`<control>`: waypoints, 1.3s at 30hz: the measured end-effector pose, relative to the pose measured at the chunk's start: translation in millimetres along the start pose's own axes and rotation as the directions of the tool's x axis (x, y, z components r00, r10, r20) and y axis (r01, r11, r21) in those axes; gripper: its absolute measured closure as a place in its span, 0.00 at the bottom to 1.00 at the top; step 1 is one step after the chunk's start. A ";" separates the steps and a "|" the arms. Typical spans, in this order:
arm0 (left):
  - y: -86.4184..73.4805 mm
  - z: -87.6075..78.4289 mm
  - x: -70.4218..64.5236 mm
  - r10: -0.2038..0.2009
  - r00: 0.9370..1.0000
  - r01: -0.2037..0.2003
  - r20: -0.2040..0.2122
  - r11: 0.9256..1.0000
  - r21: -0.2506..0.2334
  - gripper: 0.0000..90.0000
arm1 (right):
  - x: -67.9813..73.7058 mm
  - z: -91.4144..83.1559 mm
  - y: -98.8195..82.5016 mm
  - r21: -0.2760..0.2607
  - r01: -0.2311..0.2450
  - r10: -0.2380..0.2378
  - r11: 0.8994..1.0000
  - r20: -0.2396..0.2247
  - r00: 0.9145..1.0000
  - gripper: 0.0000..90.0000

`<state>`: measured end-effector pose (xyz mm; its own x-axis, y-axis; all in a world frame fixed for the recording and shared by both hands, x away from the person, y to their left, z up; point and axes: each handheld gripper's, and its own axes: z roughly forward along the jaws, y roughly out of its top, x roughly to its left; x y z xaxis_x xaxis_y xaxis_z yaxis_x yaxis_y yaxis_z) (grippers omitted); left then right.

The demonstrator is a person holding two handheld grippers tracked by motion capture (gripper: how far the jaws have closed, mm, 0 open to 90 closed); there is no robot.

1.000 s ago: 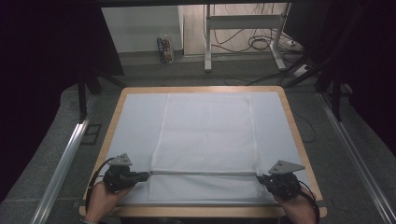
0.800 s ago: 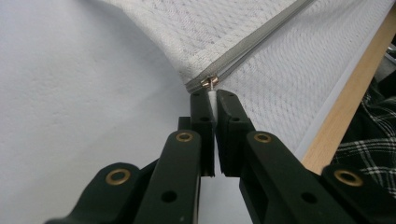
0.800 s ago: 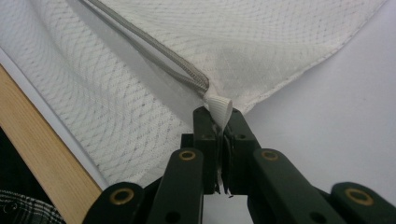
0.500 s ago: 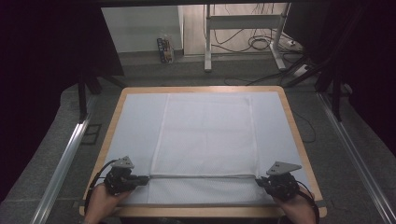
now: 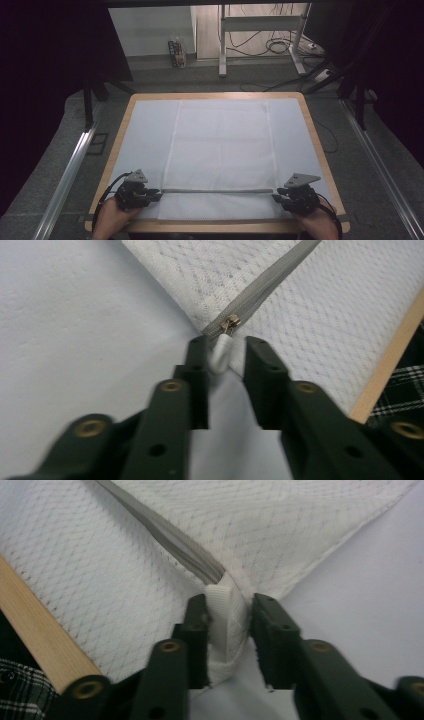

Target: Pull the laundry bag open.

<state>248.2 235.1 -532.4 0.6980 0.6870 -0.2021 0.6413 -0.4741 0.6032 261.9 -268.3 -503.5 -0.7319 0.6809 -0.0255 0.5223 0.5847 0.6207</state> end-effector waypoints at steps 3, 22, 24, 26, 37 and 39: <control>0.6 1.7 -1.5 0.004 1.000 -0.005 -0.021 1.000 -0.011 0.58 | -1.6 0.7 0.3 -0.010 0.003 -0.003 1.000 0.011 1.000 0.54; -14.7 -13.8 -17.1 0.015 0.973 -0.042 -0.229 0.993 -0.114 0.00 | -7.9 0.6 1.8 -0.099 -0.016 0.016 0.995 0.006 1.000 0.10; -18.4 -15.2 -17.3 0.012 0.972 -0.040 -0.233 0.992 -0.119 0.00 | -8.5 0.2 1.5 -0.104 -0.020 0.020 0.994 0.002 1.000 0.10; -29.4 -18.4 -17.5 0.000 0.969 -0.032 -0.247 0.991 -0.126 0.00 | -10.8 -1.3 0.8 -0.122 -0.033 0.032 0.992 -0.007 0.999 0.09; -44.9 -27.0 -19.2 -0.032 0.965 -0.007 -0.259 0.989 -0.149 0.00 | -18.0 -0.2 -2.8 -0.122 -0.062 0.060 0.991 -0.019 0.998 0.08; -44.6 -26.3 -19.5 -0.029 0.965 -0.009 -0.260 0.990 -0.143 0.00 | -18.3 0.2 -3.0 -0.122 -0.061 0.059 0.991 -0.020 0.998 0.08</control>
<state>197.6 257.4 -535.0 0.5728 0.8196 -0.0120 0.5825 -0.3967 0.7094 273.8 -282.4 -505.0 -0.7088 0.7049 0.0268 0.5082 0.4839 0.7125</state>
